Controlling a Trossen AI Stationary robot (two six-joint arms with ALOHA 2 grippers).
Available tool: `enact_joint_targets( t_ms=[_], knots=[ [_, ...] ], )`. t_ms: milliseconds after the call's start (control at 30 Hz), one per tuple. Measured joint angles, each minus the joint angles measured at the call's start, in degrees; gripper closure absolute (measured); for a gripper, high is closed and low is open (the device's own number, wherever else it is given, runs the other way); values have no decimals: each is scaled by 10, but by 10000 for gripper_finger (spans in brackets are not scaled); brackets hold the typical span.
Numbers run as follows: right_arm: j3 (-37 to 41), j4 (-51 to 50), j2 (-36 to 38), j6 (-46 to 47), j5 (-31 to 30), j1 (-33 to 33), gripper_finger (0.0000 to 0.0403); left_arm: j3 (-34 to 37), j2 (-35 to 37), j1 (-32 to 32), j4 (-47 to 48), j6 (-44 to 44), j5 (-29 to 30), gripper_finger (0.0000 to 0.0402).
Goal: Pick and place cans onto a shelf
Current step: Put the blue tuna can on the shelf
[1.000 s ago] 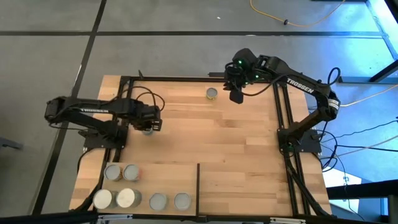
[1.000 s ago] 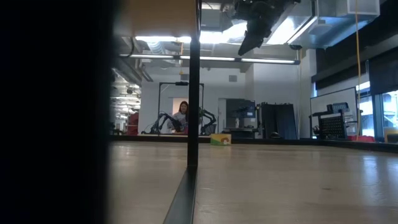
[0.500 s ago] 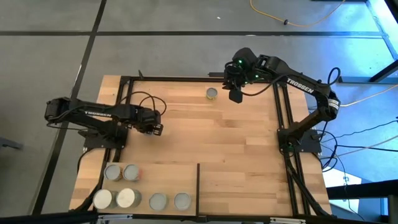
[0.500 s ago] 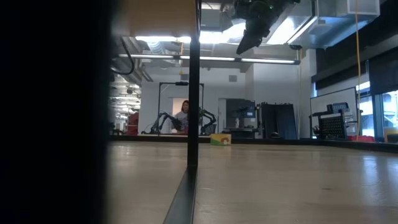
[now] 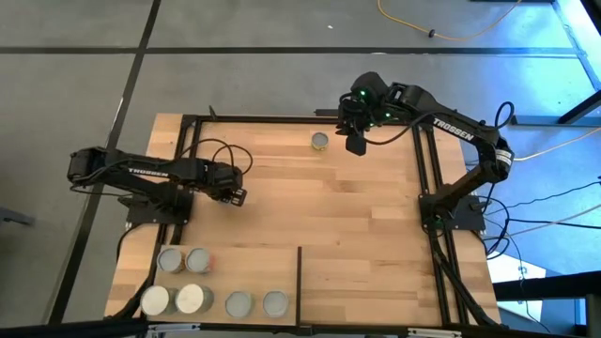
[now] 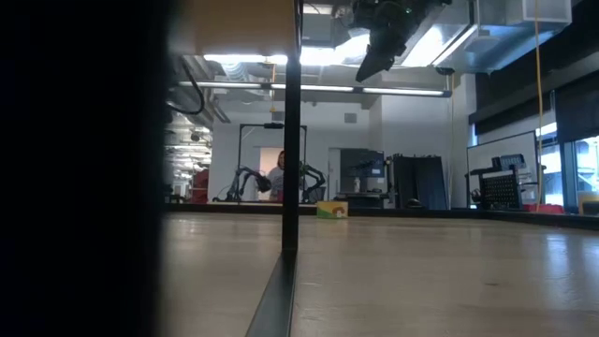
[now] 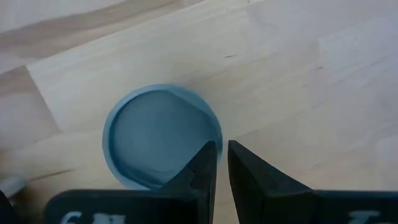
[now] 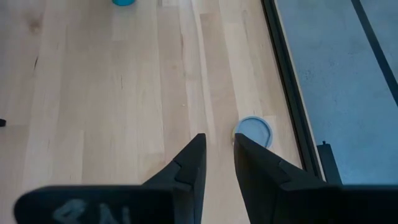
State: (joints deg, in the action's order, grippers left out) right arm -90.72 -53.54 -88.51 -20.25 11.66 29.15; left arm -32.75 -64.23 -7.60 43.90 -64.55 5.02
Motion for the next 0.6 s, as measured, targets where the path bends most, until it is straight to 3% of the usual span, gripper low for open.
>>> enact_joint_targets(
  t_ms=[600],
  knots=[
    [0,1,0,-24,0,0,318,-3,-71,0,0,22,3,369]
  ],
)
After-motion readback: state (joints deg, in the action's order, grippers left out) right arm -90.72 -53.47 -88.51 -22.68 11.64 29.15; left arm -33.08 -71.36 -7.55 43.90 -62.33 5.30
